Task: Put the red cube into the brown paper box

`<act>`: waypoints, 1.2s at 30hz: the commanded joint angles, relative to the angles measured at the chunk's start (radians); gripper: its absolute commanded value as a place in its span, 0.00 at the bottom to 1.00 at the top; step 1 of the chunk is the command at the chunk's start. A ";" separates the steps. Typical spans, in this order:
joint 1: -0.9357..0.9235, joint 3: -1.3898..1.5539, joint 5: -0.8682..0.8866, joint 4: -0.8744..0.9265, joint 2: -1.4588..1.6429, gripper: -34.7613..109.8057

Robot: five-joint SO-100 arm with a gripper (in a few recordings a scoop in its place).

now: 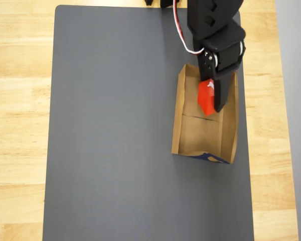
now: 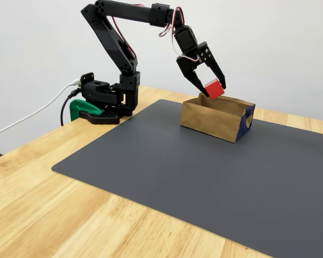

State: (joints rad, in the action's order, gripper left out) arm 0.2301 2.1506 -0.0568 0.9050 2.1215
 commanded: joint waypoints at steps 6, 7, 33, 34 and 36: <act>0.005 0.015 -0.008 -0.034 -0.041 0.34; 0.003 0.018 -0.006 -0.041 -0.046 0.35; -0.304 0.167 -0.167 -0.252 0.327 0.24; -0.328 0.202 -0.195 -0.296 0.367 0.24; -0.374 0.284 -0.242 -0.387 0.443 0.24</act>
State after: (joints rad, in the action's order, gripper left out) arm -0.0890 2.3746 -0.2562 0.6151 2.4574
